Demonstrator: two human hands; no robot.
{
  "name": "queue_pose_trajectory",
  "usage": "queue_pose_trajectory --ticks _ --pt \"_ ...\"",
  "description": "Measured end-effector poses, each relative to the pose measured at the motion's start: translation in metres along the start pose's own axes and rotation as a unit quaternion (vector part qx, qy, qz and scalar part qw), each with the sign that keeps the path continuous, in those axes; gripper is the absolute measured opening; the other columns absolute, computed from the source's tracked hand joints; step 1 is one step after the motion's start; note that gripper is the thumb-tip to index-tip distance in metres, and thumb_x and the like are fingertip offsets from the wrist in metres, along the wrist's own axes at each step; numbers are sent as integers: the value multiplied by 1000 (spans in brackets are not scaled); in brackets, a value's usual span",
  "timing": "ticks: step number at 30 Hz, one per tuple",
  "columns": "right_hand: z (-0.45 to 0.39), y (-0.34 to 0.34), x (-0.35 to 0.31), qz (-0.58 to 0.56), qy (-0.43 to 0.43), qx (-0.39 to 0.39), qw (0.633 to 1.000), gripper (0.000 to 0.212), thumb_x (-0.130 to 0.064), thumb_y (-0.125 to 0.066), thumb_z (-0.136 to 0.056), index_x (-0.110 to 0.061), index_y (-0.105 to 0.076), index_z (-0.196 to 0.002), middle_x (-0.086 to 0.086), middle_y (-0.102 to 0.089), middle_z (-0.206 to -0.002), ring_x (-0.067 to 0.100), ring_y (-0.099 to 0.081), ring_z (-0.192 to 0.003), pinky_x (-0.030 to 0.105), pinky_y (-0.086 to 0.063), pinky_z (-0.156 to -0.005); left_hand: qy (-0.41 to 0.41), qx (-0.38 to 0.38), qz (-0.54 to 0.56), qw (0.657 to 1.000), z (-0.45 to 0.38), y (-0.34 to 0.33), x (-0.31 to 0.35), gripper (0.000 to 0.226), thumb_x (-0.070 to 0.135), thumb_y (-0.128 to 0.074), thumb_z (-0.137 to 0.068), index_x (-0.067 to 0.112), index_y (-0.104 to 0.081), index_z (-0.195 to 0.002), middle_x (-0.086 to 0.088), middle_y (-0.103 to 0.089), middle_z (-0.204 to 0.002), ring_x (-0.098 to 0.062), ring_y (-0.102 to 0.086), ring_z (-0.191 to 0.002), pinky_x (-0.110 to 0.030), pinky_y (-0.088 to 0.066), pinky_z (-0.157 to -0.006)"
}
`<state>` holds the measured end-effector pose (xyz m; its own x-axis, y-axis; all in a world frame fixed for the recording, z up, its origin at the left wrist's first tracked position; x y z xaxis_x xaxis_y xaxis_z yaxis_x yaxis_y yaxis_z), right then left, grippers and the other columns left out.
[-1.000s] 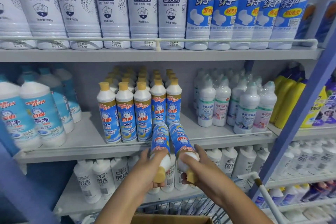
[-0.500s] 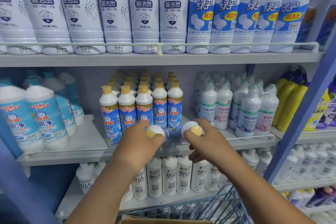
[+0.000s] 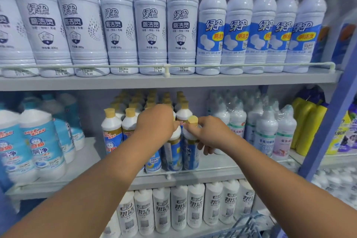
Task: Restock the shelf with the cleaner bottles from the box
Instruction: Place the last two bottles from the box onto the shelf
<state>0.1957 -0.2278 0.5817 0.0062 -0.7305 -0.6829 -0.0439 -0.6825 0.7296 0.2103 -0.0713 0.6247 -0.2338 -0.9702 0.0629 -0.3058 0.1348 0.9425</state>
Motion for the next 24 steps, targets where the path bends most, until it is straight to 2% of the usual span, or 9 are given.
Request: queue_pose_trajectory --ticks 3,7,11,13,16,18,20,22,24 --pt "-16 1 4 -19 -1 -17 1000 40 -55 -54 -95 -20 -64 -112 15 -72 -66 23 -64 -42 30 -56 -45 -28 3 -3 1000 -16 1 3 34 46 -61 -92 17 -57 -110 -5 -63 -108 -29 -62 -100 -33 -39 -70" --pt "-35 3 6 -9 -18 -45 999 53 -62 -49 -95 -20 -58 -126 17 -70 -70 24 -64 -46 27 -53 -46 -42 20 -15 999 -31 -3 1 35 48 -61 -91 20 -63 -112 -5 -66 -111 -28 -61 -102 -33 -38 -75" --pt "-46 7 7 72 -12 -30 997 58 -67 -38 -96 -24 -54 -132 10 -69 -69 17 -61 -43 24 -51 -47 -62 21 -15 998 -41 -11 1 36 49 -59 -92 21 -65 -114 -5 -66 -112 -28 -61 -101 -35 -41 -79" --pt "-46 10 9 121 11 4 993 59 -70 -33 -95 -26 -57 -127 2 -68 -71 15 -63 -50 27 -53 -55 -82 29 -19 996 -43 -11 0 29 43 -58 -92 22 -65 -111 -5 -67 -110 -27 -61 -100 -35 -40 -80" --pt "-47 15 11 207 19 44 977 67 -79 -29 -90 -28 -62 -119 -4 -64 -81 17 -63 -75 33 -49 -70 -109 -6 7 994 -47 -9 -5 35 37 -58 -93 28 -61 -127 -1 -65 -126 -26 -60 -112 -36 -45 -91" --pt "-50 22 9 236 18 73 969 69 -82 -35 -87 -24 -65 -109 -1 -62 -88 22 -60 -88 35 -47 -72 -108 -43 39 992 -51 -8 -10 37 38 -58 -92 33 -60 -129 2 -63 -130 -23 -60 -114 -36 -50 -94" --pt "-53 29 5 184 29 103 977 60 -75 -52 -86 -17 -66 -98 3 -64 -89 24 -62 -89 35 -49 -71 -98 -67 60 991 -55 -8 -14 34 39 -59 -91 34 -63 -124 6 -64 -126 -20 -60 -109 -35 -51 -91" --pt "-57 33 2 107 38 114 987 51 -63 -66 -84 -13 -66 -97 5 -67 -90 23 -62 -87 33 -49 -69 -94 -75 62 991 -58 -9 -16 31 40 -59 -91 34 -64 -121 8 -65 -123 -18 -60 -106 -33 -50 -88" --pt "-58 34 0 90 47 120 988 43 -54 -71 -85 -13 -66 -99 5 -69 -95 21 -62 -87 30 -46 -65 -95 -73 56 991 -60 -10 -17 29 41 -60 -90 34 -65 -118 7 -65 -121 -19 -61 -105 -32 -50 -86"
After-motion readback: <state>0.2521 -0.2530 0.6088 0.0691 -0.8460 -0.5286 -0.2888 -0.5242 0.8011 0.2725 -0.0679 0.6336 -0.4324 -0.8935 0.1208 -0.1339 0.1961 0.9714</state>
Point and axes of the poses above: each hand's wrist, its own z-axis away from the middle knuckle, its own y-axis out of the back of the hand, x = y × z, the point moved 4 cm from there along -z, towards the middle knuckle
